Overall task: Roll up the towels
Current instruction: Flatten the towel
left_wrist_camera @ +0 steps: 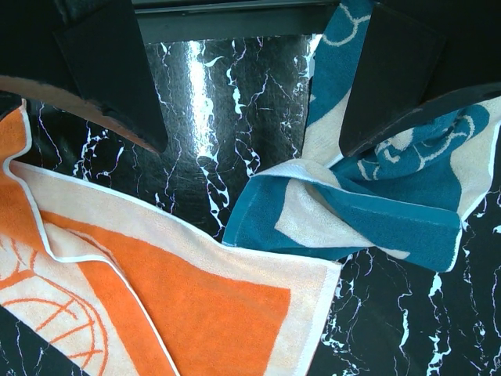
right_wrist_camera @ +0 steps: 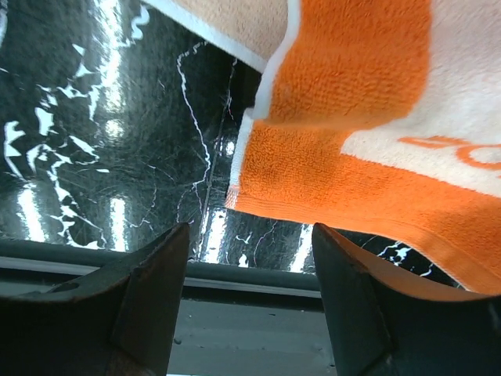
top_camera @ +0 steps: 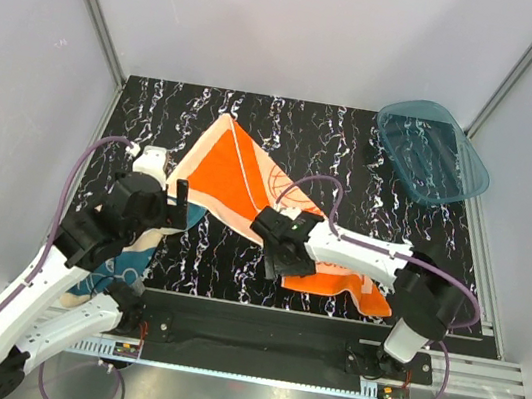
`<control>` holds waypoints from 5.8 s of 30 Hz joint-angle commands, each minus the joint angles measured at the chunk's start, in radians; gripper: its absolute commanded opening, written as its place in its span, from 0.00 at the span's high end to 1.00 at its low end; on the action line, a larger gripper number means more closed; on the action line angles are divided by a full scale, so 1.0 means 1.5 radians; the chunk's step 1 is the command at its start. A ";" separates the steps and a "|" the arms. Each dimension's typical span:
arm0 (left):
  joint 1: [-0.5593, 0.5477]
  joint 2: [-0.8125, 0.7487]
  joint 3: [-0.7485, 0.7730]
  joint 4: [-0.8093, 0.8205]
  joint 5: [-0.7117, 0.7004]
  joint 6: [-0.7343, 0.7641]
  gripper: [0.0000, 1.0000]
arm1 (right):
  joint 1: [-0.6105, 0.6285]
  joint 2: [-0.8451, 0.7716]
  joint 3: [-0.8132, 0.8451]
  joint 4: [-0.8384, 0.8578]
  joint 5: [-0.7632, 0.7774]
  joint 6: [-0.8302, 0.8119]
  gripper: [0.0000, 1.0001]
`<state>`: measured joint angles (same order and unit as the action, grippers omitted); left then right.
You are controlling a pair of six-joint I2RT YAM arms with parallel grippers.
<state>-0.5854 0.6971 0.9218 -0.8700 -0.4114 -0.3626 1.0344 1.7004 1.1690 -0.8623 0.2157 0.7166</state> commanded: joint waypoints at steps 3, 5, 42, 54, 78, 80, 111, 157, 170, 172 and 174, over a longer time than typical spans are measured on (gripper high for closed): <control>0.003 -0.010 -0.006 0.029 -0.006 0.004 0.01 | 0.014 0.030 -0.018 0.035 0.002 0.039 0.31; 0.003 -0.009 -0.006 0.030 -0.005 0.004 0.01 | 0.016 0.031 -0.034 0.050 0.007 0.043 0.32; 0.185 0.363 0.047 0.085 0.182 -0.201 0.03 | -0.077 -0.393 -0.047 -0.204 0.246 0.108 1.00; 0.409 0.283 -0.128 0.104 0.118 -0.267 0.01 | -0.124 -0.427 -0.072 -0.127 0.171 -0.011 1.00; 0.446 0.505 0.505 0.015 0.024 -0.128 1.00 | -0.142 -0.439 -0.092 -0.111 0.165 -0.028 1.00; 0.446 0.589 0.586 0.019 0.052 -0.108 1.00 | -0.148 -0.434 -0.089 -0.108 0.165 -0.029 1.00; 0.422 0.775 0.344 0.291 0.270 -0.210 0.27 | -0.166 -0.341 -0.070 -0.080 0.131 -0.036 1.00; 0.316 1.281 0.974 0.315 0.436 -0.096 0.01 | -0.220 -0.360 -0.071 -0.097 0.150 -0.054 1.00; 0.319 1.319 1.013 0.314 0.389 -0.117 0.01 | -0.234 -0.324 -0.092 -0.065 0.130 -0.072 1.00; 0.319 1.333 1.040 0.301 0.373 -0.116 0.01 | -0.238 -0.321 -0.091 -0.061 0.126 -0.077 1.00; 0.318 1.328 1.037 0.291 0.349 -0.115 0.02 | -0.239 -0.314 -0.091 -0.053 0.124 -0.080 1.00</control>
<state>-0.1066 2.6713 2.4294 -0.4175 0.1802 -0.5354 0.6876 1.2217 1.0321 -0.9802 0.4000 0.6197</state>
